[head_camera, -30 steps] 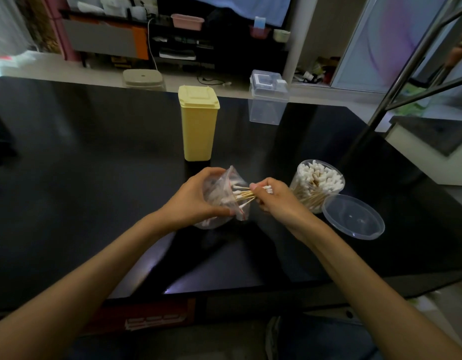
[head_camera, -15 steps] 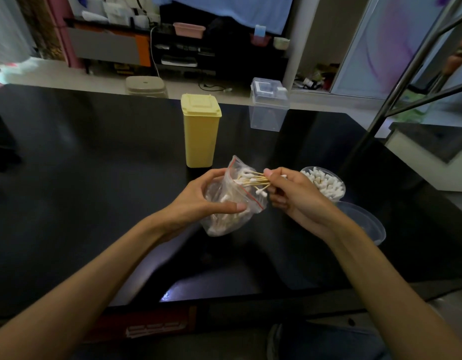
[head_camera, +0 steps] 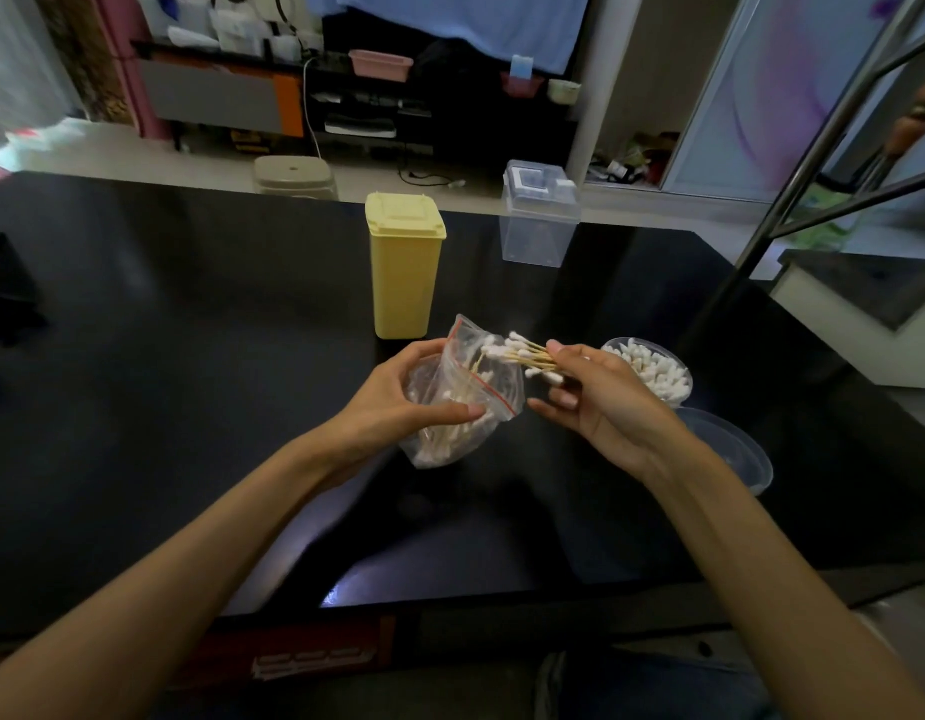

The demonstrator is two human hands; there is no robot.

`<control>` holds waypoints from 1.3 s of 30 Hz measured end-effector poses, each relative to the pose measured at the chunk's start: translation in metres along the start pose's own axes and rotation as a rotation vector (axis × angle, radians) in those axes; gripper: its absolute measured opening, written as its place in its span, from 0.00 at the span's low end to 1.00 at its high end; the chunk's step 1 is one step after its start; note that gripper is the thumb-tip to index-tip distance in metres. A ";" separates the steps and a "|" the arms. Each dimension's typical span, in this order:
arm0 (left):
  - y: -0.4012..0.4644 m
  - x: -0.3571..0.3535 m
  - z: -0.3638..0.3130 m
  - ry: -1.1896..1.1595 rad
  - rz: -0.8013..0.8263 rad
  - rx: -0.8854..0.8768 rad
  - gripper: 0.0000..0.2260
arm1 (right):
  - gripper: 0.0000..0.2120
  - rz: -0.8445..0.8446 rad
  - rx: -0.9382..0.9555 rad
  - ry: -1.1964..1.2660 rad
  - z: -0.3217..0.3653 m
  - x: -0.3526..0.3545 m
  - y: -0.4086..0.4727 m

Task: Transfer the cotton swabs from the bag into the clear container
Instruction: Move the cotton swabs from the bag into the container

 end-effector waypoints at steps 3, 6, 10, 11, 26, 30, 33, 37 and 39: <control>0.000 -0.001 0.000 0.002 0.011 0.006 0.36 | 0.07 0.022 0.013 -0.017 0.001 0.001 0.001; -0.002 -0.005 -0.003 -0.007 0.064 0.014 0.34 | 0.09 0.044 0.056 -0.099 0.000 -0.002 0.002; -0.004 -0.007 -0.005 0.022 0.074 0.007 0.32 | 0.09 0.089 0.043 -0.033 0.000 -0.006 0.000; -0.004 -0.007 -0.005 0.023 0.070 0.006 0.32 | 0.08 0.097 0.039 -0.018 0.000 -0.006 -0.001; 0.006 0.013 -0.004 0.426 -0.001 -0.040 0.36 | 0.10 0.125 0.047 0.003 0.002 -0.006 -0.002; 0.004 0.026 0.003 0.704 -0.015 0.056 0.46 | 0.09 0.095 0.064 -0.023 0.004 -0.004 -0.002; 0.003 0.026 -0.003 0.811 0.025 0.082 0.62 | 0.09 0.068 0.086 -0.020 0.006 -0.003 -0.004; 0.000 0.003 -0.037 0.925 -0.026 -0.079 0.60 | 0.08 -0.011 0.145 0.035 0.013 0.001 -0.007; -0.002 -0.016 -0.056 0.845 -0.074 -0.201 0.51 | 0.08 -0.070 0.205 0.082 0.021 0.005 -0.009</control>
Point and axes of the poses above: each hand's wrist, its own y-axis towards the middle knuckle, its own x-axis out of the back of the hand, z = x × y, the point moved 3 cm from there along y, towards the middle knuckle, and after that the axes turned 10 degrees about -x, right-handed, at the moved point
